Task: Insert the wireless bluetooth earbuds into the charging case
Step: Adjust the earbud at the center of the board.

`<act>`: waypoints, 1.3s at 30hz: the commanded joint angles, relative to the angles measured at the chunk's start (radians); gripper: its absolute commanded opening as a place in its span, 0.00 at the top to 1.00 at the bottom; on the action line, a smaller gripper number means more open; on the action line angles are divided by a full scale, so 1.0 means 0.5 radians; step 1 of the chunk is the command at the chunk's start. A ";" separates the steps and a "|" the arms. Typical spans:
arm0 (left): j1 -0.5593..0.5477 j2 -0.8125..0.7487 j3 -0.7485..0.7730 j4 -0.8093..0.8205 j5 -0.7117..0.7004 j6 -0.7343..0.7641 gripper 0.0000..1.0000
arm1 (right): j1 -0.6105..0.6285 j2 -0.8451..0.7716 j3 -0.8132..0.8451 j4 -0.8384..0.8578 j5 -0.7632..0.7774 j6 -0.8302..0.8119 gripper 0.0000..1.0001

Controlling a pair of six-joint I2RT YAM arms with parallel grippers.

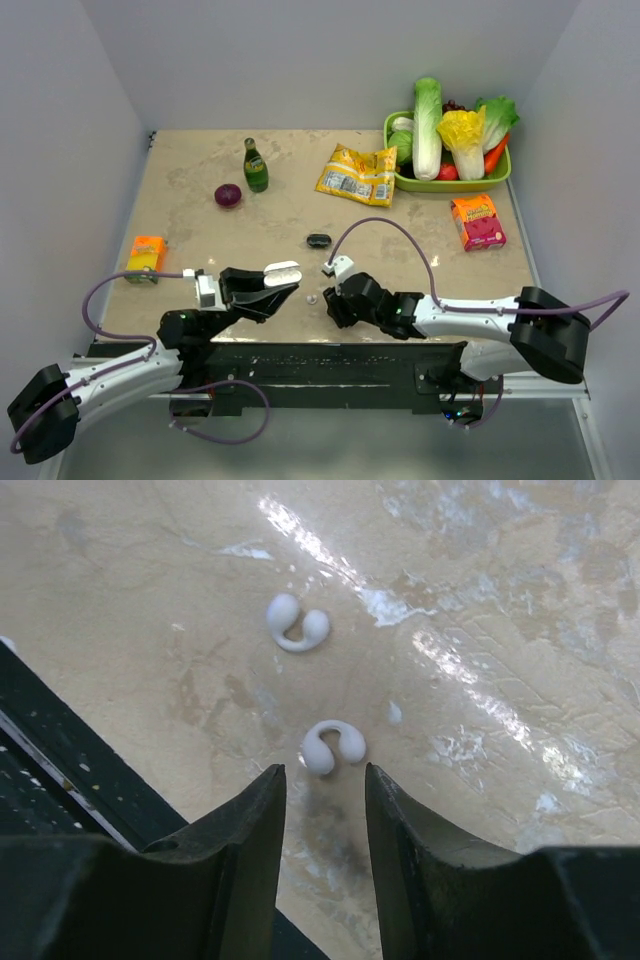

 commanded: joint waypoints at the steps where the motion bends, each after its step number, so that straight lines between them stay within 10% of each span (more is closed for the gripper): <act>1: 0.010 0.002 -0.422 0.181 0.010 -0.031 1.00 | 0.017 -0.050 0.043 0.209 -0.094 0.039 0.61; 39: 0.010 0.078 -0.456 0.255 0.004 -0.047 1.00 | 0.017 0.116 -0.012 0.142 0.053 0.158 0.61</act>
